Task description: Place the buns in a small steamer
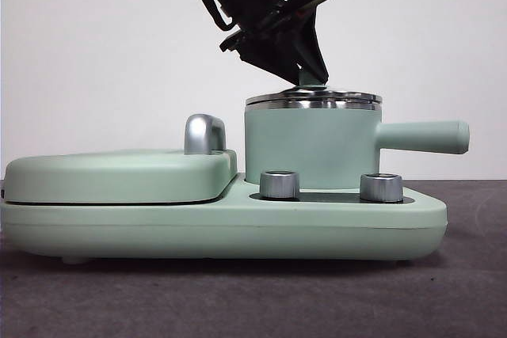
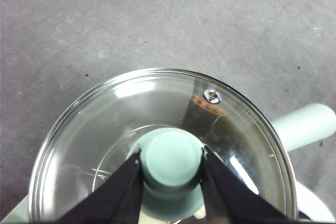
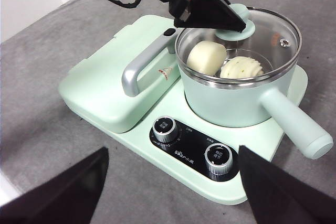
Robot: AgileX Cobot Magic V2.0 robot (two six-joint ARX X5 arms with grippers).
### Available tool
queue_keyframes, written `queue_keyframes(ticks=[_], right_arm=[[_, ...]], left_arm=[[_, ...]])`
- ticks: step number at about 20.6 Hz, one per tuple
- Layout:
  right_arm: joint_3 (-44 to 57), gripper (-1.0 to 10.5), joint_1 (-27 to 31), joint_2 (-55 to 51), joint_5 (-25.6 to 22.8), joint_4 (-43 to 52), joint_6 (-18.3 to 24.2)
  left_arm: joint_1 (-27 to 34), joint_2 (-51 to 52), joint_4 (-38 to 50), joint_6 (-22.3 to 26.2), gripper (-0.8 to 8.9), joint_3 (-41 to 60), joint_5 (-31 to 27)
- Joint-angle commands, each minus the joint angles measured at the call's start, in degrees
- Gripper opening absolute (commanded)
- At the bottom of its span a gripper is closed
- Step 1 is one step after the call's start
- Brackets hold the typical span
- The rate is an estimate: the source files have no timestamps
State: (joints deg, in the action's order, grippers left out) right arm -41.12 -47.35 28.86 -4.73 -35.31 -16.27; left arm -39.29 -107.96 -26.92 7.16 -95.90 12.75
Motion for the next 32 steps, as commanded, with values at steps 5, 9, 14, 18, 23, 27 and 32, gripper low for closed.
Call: queue_keyframes(ticks=[5, 9, 14, 18, 23, 27, 32], right_arm=[[-0.48, 3.9, -0.63, 0.11, -0.20, 0.52, 0.63], [-0.48, 3.9, -0.63, 0.11, -0.20, 0.50, 0.61], [-0.48, 3.9, -0.63, 0.11, -0.07, 0.04, 0.61], [-0.48, 3.9, -0.63, 0.11, 0.46, 0.04, 0.61], [-0.48, 3.9, -0.66, 0.22, 1.88, 0.09, 0.61], [-0.48, 3.9, -0.66, 0.22, 1.88, 0.13, 0.61], [-0.48, 3.9, -0.68, 0.22, 2.93, 0.17, 0.17]], left_arm=[[-1.14, -2.12, -2.82, 3.26, 0.30, -1.53, 0.31], [-1.14, -2.03, -1.40, 1.73, 3.56, -1.79, 0.31], [-0.85, -0.70, -12.98, -2.45, 5.63, -11.17, 0.33], [-0.81, 3.08, -31.80, -6.75, 5.59, -21.59, 0.31], [-0.81, 14.53, -49.44, -8.31, 5.57, -22.75, 0.24], [-0.92, 22.88, -56.48, -9.27, 5.55, -21.18, -1.38], [-0.90, 35.01, -56.43, -9.33, 5.54, -11.15, -1.42]])
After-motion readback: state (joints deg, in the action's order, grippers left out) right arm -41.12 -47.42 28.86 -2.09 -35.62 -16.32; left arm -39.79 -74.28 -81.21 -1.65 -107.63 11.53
